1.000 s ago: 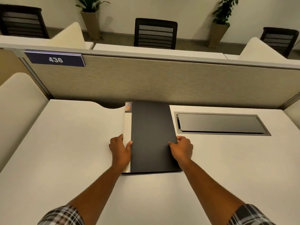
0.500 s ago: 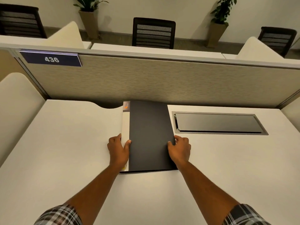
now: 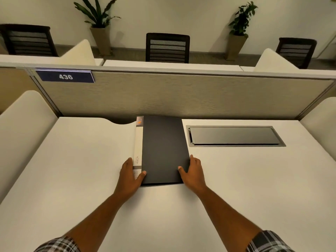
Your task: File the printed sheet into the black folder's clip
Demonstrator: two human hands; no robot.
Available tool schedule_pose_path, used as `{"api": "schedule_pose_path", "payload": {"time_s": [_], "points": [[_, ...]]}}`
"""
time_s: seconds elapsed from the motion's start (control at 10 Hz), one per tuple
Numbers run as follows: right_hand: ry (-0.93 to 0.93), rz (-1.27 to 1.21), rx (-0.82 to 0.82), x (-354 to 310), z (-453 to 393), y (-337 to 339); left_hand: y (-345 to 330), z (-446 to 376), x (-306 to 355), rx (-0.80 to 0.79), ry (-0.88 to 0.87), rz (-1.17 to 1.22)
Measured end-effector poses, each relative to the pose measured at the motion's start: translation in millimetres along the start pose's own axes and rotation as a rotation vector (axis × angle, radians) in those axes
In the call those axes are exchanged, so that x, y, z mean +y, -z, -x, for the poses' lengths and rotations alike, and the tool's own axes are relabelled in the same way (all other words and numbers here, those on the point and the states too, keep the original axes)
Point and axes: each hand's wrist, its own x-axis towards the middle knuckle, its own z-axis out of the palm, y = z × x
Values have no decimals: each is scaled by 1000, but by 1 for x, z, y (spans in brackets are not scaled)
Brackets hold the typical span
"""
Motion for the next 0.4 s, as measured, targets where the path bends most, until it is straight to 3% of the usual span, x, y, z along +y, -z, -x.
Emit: {"api": "schedule_pose_path", "payload": {"time_s": [0.4], "points": [[82,244,-189,24,75,28,6,80,-3,-190,72,-225]]}}
